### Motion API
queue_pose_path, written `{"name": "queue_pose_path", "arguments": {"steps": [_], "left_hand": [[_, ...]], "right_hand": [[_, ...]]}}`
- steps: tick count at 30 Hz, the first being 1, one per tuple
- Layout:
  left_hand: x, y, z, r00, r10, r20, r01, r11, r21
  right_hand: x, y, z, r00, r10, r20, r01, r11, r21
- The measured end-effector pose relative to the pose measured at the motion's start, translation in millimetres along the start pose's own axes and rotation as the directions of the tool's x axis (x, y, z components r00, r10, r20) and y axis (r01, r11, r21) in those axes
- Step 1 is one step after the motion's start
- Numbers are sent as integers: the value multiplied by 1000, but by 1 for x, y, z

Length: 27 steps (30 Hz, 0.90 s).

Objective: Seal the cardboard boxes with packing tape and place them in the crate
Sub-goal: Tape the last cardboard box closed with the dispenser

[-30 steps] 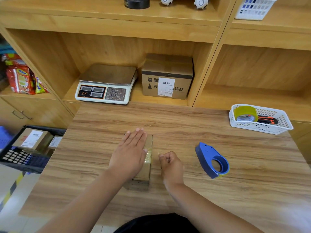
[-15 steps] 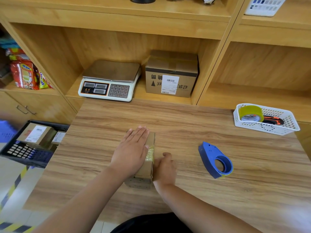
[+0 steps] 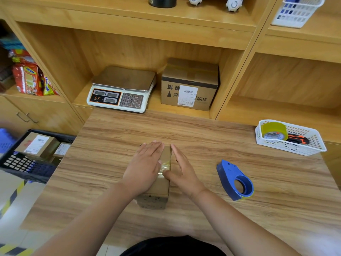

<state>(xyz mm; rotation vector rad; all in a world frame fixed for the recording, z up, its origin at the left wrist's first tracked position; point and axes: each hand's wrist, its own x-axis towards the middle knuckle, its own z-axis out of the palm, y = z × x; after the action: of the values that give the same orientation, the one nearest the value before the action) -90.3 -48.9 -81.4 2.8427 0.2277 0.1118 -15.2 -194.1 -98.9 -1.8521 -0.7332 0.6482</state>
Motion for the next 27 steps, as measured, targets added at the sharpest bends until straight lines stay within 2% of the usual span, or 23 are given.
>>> {"name": "queue_pose_path", "arguments": {"steps": [3, 9, 14, 18, 23, 27], "left_hand": [[-1, -9, -3, 995, 81, 52, -80, 997, -9], [1, -24, -2, 981, 137, 137, -140, 990, 10], [7, -23, -4, 992, 103, 76, -96, 992, -82], [14, -24, -7, 989, 119, 82, -107, 984, -140], [23, -26, -9, 992, 121, 29, -109, 961, -255], [23, -28, -7, 995, 95, -37, -102, 931, -349]], "right_hand": [[8, -2, -7, 1000, 13, 1, -13, 1000, 3], [23, -6, -4, 990, -40, -134, 28, 995, -92], [21, -5, 1, 984, -95, -153, 76, 989, -128], [15, -3, -3, 991, -116, -61, 103, 978, -179], [11, -5, -18, 993, 17, 115, 3, 986, -170], [14, -7, -15, 994, 54, 94, -42, 991, -124]]}}
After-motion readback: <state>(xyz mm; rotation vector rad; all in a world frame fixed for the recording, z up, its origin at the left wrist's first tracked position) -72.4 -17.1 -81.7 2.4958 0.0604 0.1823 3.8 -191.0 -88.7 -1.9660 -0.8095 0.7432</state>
